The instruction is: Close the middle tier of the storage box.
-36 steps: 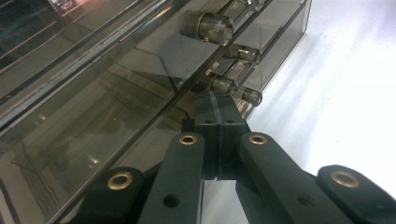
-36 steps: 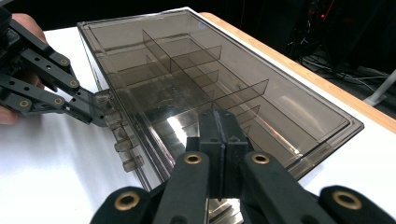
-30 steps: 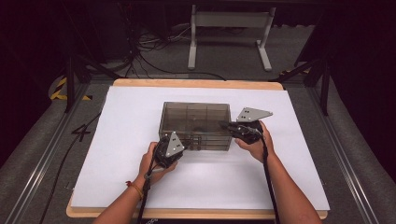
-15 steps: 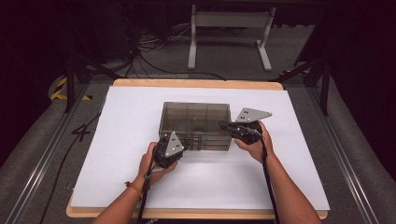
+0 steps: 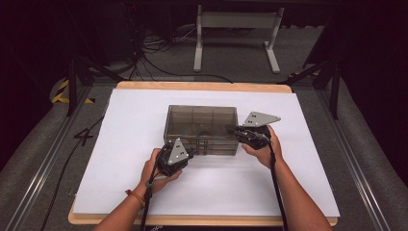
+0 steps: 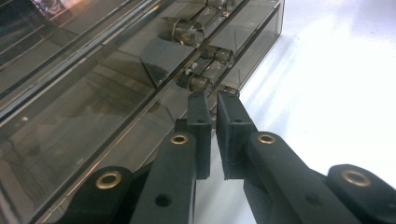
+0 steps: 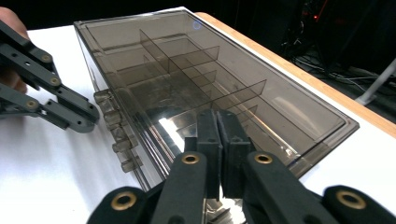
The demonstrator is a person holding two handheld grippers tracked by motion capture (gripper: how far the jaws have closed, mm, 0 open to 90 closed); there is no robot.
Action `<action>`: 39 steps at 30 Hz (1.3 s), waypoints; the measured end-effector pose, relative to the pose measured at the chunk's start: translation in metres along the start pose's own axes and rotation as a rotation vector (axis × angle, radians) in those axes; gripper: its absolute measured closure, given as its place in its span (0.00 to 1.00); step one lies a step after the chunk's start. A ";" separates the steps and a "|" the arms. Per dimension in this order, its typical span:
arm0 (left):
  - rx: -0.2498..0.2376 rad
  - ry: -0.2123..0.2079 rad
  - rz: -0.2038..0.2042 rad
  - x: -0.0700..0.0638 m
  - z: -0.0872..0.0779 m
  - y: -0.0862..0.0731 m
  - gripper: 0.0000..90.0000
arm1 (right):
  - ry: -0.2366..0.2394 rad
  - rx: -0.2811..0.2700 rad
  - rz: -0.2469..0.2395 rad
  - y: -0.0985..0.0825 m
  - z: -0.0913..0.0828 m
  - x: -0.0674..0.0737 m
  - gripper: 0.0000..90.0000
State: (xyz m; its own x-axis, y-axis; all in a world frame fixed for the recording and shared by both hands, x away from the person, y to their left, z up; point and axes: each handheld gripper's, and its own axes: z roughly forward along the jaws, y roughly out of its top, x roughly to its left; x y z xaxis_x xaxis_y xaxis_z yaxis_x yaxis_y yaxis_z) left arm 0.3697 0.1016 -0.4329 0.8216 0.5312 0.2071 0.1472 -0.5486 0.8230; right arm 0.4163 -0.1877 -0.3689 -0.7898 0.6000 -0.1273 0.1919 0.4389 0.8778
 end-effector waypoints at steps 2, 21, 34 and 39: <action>0.002 -0.001 0.003 0.000 -0.002 0.000 0.93 | -0.001 0.003 -0.002 0.000 -0.001 0.000 0.98; -0.011 0.010 -0.011 0.009 -0.026 -0.008 0.91 | -0.029 0.013 -0.012 -0.001 -0.016 0.000 0.94; -0.025 0.014 -0.035 0.018 -0.044 -0.018 0.89 | -0.057 0.020 -0.017 -0.007 -0.033 0.000 0.88; -0.023 0.018 -0.038 0.020 -0.050 -0.023 0.88 | -0.072 0.021 -0.022 -0.011 -0.042 0.000 0.86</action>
State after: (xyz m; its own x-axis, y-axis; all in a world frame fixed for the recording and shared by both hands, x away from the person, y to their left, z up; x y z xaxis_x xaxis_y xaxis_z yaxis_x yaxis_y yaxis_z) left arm 0.3557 0.1570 -0.4209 0.8057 0.5628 0.1848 0.1652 -0.5132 0.8422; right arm 0.3895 -0.2203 -0.3590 -0.7499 0.6365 -0.1803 0.1878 0.4661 0.8645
